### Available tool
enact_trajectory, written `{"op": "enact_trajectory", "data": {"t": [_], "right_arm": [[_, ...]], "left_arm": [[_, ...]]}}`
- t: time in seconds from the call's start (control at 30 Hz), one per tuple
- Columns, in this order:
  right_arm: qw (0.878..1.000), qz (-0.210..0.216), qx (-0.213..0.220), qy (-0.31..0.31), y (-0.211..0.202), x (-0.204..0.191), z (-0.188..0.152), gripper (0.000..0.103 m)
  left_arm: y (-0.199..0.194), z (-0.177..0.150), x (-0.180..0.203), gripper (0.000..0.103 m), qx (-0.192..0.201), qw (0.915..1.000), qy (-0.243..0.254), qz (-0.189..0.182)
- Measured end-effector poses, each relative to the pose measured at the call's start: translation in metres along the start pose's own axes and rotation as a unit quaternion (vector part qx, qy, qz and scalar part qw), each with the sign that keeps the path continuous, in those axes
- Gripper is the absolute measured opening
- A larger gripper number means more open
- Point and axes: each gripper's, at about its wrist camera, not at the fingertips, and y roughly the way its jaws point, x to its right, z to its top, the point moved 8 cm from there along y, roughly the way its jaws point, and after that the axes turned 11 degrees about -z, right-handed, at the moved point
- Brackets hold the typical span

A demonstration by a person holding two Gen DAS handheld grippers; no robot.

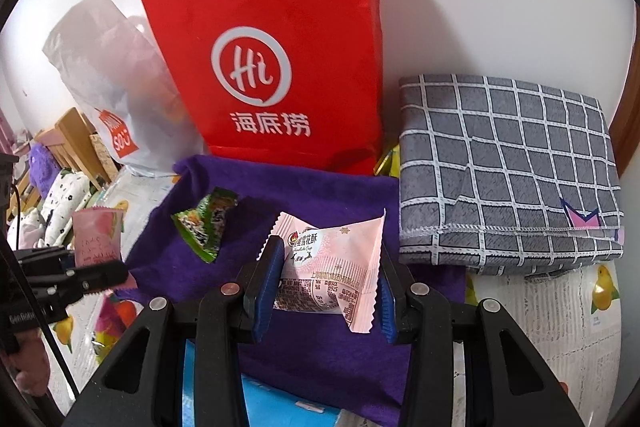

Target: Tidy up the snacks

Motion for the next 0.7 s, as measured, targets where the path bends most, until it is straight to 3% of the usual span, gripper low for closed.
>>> {"op": "enact_trajectory", "data": {"t": [0.7], "right_arm": [[0.996,-0.019,-0.074,-0.038,0.050,0.004,-0.029,0.042]], "left_arm": [[0.044,0.002,-0.036,0.025,-0.056,0.9978,-0.028,0.019]]}}
